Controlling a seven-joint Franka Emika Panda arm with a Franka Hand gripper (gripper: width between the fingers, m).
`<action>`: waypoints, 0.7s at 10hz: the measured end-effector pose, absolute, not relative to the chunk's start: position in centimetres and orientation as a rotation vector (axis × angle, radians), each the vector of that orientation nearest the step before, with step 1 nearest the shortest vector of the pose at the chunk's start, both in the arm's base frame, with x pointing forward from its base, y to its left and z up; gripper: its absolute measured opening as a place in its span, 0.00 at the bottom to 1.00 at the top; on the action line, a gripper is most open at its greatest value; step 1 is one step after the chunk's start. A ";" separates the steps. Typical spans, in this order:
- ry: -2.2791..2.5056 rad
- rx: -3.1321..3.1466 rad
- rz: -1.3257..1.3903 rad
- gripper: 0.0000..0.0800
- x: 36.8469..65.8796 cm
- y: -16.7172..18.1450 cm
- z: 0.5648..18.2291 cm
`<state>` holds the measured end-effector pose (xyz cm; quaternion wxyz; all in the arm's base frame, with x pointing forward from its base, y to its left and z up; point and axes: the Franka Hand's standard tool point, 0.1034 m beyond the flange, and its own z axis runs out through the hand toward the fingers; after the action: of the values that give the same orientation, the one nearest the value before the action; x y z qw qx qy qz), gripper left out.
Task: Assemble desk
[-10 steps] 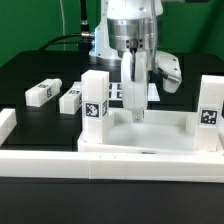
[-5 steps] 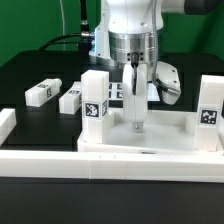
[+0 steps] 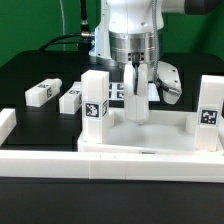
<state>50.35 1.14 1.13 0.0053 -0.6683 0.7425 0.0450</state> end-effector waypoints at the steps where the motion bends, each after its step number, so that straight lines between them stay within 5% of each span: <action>1: 2.323 -2.093 0.138 0.09 50.4 1.2 1.2; 7: 2.144 -2.270 0.177 0.09 50.0 -0.6 2.0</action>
Offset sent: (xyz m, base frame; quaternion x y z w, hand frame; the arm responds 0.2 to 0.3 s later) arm 0.0000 0.0000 0.0000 0.0000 0.0000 0.0000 1.0000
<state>50.01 -0.64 2.01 0.0072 -0.7259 0.6854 0.0567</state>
